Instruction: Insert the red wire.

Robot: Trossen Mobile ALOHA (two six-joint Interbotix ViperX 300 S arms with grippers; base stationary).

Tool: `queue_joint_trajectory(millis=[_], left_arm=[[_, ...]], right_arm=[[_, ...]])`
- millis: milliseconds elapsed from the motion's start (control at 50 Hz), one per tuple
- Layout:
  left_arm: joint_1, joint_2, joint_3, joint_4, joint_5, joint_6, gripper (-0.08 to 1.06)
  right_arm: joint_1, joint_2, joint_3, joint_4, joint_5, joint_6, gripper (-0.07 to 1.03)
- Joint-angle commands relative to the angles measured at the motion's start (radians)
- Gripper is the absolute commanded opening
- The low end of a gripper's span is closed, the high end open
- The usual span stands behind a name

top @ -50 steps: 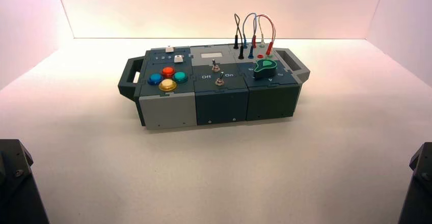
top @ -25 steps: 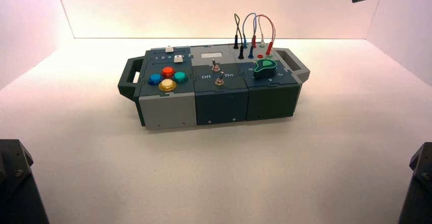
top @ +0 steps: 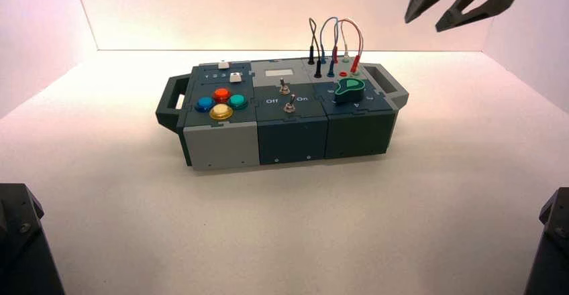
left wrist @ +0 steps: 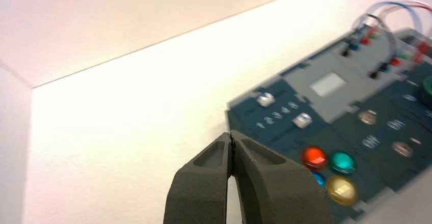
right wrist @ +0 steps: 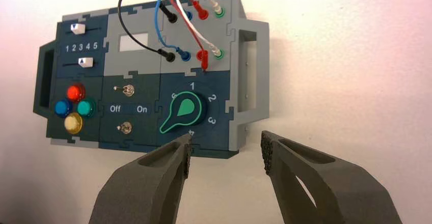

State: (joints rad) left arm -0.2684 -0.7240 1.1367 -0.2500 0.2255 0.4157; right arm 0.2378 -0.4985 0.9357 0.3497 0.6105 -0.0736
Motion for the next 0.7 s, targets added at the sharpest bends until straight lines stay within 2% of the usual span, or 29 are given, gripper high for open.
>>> queue_joint_trajectory(millis=[20, 200, 340, 520, 700], left_arm=[[-0.041, -0.008, -0.037, -0.005, 0.061, -0.002, -0.03], [-0.087, -0.011, -0.035, -0.023, 0.123, -0.006, -0.03], [-0.123, -0.011, -0.037, -0.026, 0.156, -0.008, -0.03], [-0.163, -0.011, -0.058, -0.049, 0.183, -0.009, -0.03], [-0.189, -0.012, -0.077, -0.061, 0.184, -0.009, -0.03]], right_arm=[[0.025, 0.040, -0.055, 0.006, -0.003, -0.008, 0.71], [0.032, 0.117, -0.087, 0.006, -0.003, -0.014, 0.71], [0.041, 0.170, -0.114, 0.006, -0.003, -0.015, 0.71], [0.078, 0.242, -0.163, 0.006, -0.003, -0.018, 0.70], [0.104, 0.322, -0.218, 0.006, -0.012, -0.018, 0.64]])
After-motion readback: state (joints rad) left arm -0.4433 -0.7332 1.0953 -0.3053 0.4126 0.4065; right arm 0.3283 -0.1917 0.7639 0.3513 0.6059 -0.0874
